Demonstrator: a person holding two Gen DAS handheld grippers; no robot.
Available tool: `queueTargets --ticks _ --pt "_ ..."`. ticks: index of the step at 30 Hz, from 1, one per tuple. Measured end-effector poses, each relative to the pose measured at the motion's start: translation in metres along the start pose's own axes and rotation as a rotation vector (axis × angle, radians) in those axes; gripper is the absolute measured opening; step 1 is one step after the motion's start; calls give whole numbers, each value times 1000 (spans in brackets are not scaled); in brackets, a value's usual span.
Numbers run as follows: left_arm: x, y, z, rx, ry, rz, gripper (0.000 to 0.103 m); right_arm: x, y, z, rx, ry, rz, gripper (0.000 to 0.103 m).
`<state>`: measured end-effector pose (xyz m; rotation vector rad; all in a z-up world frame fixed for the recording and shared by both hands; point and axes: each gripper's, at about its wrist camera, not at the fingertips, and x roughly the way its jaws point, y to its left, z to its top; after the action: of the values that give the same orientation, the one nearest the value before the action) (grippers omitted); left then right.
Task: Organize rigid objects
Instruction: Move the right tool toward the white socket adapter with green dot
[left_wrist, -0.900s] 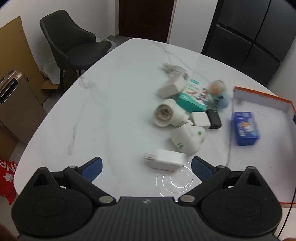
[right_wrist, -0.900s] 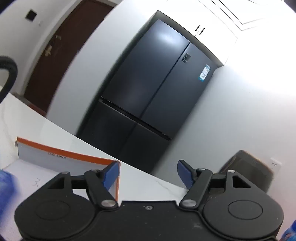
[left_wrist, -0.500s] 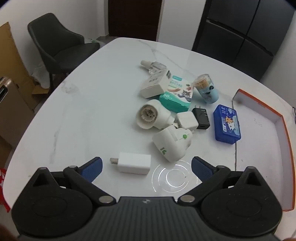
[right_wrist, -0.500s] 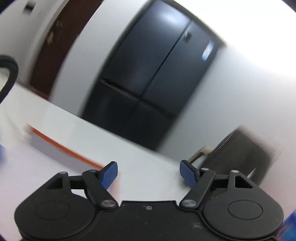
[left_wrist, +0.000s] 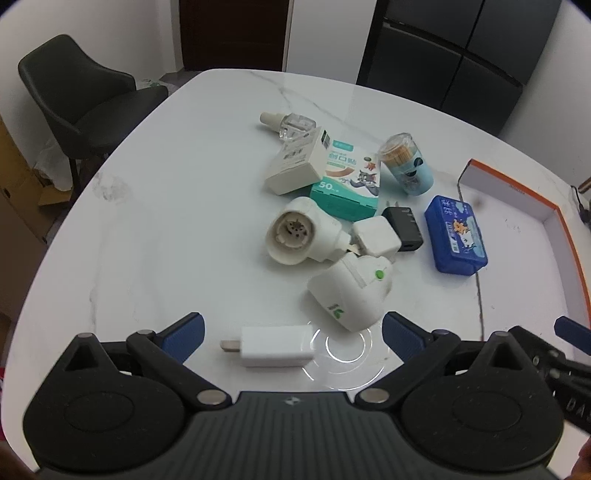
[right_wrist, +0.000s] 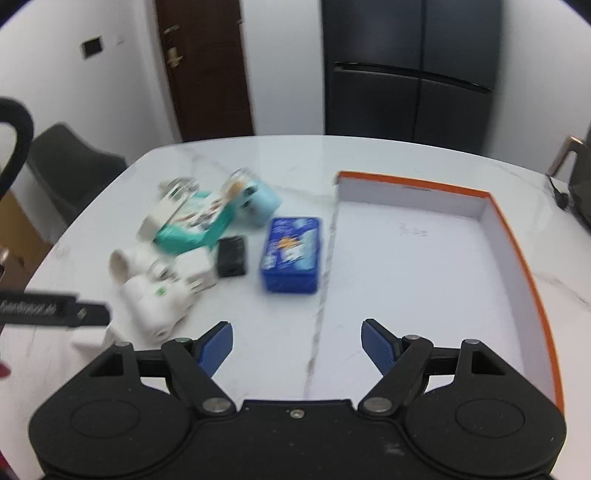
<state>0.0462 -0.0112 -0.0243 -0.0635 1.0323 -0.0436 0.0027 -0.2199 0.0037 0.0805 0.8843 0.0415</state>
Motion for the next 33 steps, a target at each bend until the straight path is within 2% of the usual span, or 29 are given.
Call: queueTargets --ticks 2,7,10,14,23,33 --pt "1 3 3 18 -4 -4 103 13 16 1 -20 -12 -33 90" --pt "3 6 10 77 -15 -33 103 43 41 15 27 -16 -89 90" --pt "6 9 10 107 -13 -54 103 30 42 8 54 -31 -112 90" --pt "12 15 9 128 -2 -65 103 2 31 -4 61 -24 -90 90" --pt "20 42 10 103 16 -63 103 15 55 -15 32 18 -57 90" --pt "24 47 15 102 8 -63 103 23 70 -12 -20 29 -1 90"
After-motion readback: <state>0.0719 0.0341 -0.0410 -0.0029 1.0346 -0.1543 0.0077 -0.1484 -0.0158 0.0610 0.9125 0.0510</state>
